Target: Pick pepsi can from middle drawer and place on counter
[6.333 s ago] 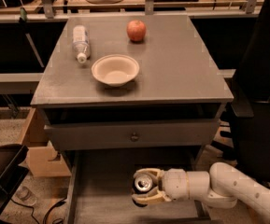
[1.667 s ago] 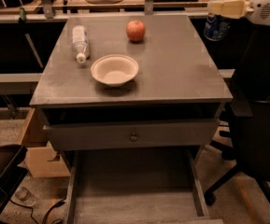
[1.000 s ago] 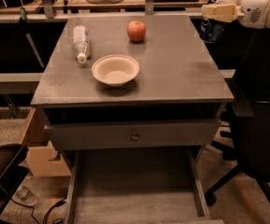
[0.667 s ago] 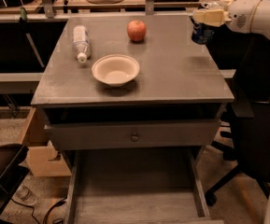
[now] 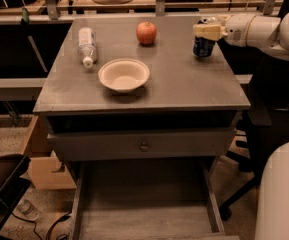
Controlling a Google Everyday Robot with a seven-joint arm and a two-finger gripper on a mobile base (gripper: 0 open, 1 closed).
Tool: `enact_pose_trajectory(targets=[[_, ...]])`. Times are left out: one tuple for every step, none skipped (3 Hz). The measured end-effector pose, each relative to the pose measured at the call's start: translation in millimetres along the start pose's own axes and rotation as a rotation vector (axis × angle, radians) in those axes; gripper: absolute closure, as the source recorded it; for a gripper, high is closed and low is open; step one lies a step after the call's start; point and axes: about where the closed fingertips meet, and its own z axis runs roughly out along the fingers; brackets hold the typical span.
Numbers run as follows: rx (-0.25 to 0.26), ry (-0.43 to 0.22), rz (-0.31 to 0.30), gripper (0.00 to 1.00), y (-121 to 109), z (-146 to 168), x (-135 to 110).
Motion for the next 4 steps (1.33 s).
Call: enact_pose_trajectory(targets=[[-0.026,0.053,0.058,1.00,4.4,6.9,21.3],[-0.030,0.055,0.064,0.82,5.6,9.3,22.0],[-0.030,0.055,0.064,0.57,5.7,9.5,21.7],[-0.030,0.055,0.064,0.35,5.8,9.6,21.3]])
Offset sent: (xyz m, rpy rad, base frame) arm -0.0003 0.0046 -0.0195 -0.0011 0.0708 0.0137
